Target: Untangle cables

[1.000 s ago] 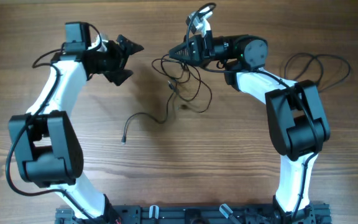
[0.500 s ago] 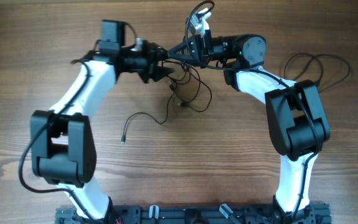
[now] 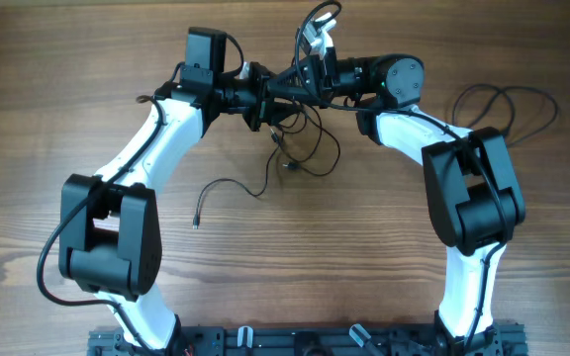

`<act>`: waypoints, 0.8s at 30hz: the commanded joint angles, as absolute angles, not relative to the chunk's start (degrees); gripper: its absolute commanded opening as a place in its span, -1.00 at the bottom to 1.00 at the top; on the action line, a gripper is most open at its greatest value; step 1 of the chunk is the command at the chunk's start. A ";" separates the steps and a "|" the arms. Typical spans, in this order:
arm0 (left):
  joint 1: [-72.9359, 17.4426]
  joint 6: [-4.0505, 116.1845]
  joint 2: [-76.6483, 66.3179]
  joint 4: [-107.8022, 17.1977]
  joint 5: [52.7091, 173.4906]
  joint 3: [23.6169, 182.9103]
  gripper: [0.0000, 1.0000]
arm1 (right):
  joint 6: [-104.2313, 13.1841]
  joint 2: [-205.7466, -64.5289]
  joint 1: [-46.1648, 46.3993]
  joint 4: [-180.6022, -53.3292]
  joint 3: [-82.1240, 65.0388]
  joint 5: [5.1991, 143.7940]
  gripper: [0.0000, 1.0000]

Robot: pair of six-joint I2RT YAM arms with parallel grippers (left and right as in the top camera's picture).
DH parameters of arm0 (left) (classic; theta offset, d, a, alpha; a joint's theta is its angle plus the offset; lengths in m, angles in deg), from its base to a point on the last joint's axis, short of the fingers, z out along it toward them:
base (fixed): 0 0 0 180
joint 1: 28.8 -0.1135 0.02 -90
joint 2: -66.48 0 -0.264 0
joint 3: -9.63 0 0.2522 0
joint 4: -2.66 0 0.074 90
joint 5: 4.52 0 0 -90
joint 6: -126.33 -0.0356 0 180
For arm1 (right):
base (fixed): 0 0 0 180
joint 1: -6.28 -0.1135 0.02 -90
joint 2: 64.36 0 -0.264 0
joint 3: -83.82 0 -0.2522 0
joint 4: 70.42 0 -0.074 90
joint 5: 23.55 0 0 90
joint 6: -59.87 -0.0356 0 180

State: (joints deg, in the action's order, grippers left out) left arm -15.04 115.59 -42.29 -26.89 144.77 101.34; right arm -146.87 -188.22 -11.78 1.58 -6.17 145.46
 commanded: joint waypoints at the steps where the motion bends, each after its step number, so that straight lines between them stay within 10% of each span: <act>1: -15.15 115.33 -43.03 -26.76 149.38 101.27 -0.31 | -145.61 -188.65 -11.74 1.79 -6.04 144.27 -0.90; 24: -19.71 104.34 -43.03 -35.78 147.76 101.27 -0.28 | -145.54 -188.65 -11.74 1.66 -6.04 144.25 -0.84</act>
State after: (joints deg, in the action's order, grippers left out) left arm -20.92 105.78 -42.29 -35.63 148.11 101.34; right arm -146.87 -188.22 -11.78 1.55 -6.17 145.46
